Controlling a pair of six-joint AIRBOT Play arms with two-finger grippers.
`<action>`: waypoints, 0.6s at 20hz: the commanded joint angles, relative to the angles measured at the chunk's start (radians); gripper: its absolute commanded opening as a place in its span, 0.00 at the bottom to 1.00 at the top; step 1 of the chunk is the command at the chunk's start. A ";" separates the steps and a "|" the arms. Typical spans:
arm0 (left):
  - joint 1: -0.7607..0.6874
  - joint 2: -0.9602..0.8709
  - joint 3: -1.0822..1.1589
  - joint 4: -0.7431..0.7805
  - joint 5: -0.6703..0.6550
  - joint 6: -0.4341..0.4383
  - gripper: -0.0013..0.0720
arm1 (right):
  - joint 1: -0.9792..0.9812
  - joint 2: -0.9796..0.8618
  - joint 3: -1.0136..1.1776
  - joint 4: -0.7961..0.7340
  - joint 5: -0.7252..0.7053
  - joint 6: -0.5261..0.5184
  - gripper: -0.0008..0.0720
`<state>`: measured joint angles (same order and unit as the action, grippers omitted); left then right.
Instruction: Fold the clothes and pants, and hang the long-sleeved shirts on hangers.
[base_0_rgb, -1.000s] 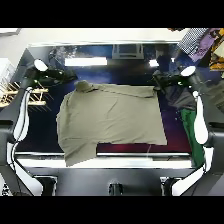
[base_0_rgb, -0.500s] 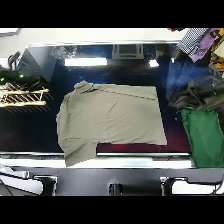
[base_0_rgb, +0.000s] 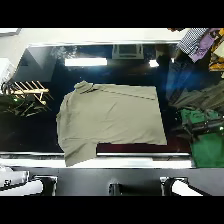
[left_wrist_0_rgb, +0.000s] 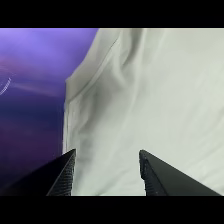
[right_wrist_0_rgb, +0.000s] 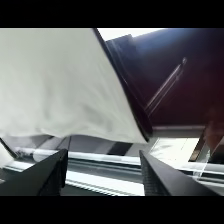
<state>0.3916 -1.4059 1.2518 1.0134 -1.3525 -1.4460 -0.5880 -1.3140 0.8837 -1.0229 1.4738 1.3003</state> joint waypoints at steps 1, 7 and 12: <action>0.006 0.018 -0.051 -0.001 0.019 0.011 0.64 | -0.006 0.010 -0.133 -0.009 -0.048 -0.064 0.73; 0.006 0.018 -0.051 -0.001 0.030 0.011 0.64 | -0.006 0.010 -0.240 0.016 -0.116 -0.121 0.73; 0.006 0.018 -0.051 -0.001 0.030 0.011 0.64 | -0.006 0.010 -0.272 0.054 -0.182 -0.157 0.72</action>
<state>0.3965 -1.3888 1.2011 1.0122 -1.3243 -1.4357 -0.5934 -1.3041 0.6353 -0.9947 1.3422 1.1759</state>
